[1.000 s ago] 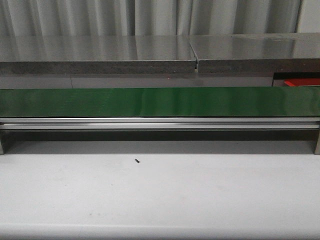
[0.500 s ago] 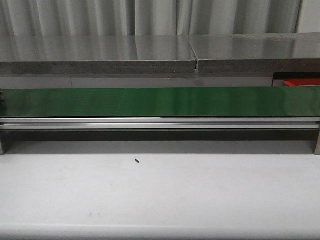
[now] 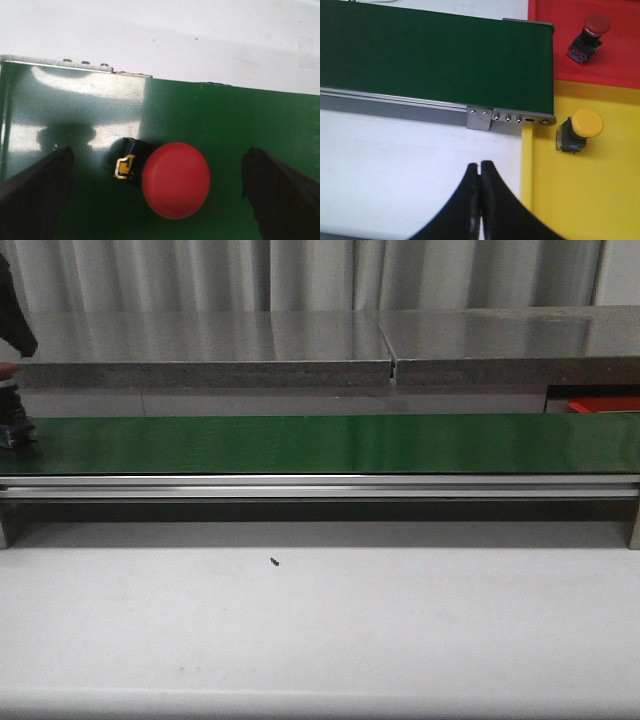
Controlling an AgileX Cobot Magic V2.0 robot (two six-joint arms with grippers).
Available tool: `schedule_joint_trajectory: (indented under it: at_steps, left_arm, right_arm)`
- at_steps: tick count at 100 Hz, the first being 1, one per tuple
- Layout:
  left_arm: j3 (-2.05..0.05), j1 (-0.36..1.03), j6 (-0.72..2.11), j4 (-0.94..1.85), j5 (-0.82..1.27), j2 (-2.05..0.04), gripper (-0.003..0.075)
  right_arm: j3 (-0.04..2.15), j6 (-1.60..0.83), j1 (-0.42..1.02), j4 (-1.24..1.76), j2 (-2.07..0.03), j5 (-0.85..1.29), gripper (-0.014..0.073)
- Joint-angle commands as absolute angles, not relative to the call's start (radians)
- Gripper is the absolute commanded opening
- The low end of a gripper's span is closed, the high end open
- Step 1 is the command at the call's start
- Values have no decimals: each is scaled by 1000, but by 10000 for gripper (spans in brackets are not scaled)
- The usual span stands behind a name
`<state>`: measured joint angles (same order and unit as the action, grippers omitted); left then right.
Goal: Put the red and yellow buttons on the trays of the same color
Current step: 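Set the red button on the belt's near end, open left gripper, then move the left gripper to a yellow push-button in the grid, grasp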
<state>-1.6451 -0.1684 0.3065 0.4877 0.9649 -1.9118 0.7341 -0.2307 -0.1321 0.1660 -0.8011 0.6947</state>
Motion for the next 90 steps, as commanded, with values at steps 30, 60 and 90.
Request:
schedule_joint_trajectory:
  at_steps: [30, 60, 90]
  left_arm:
    - [-1679, -292, 319, 502, 962, -1743, 631]
    - [-1665, -503, 316, 441, 983, -1757, 630]
    - [-1665, -616, 315, 439, 956, -1851, 629]
  right_arm:
    - [759, -237, -133, 166, -794, 642, -67]
    - [759, -237, -133, 166, -794, 642, -67]
    - [759, -237, -133, 166, -794, 642, -67]
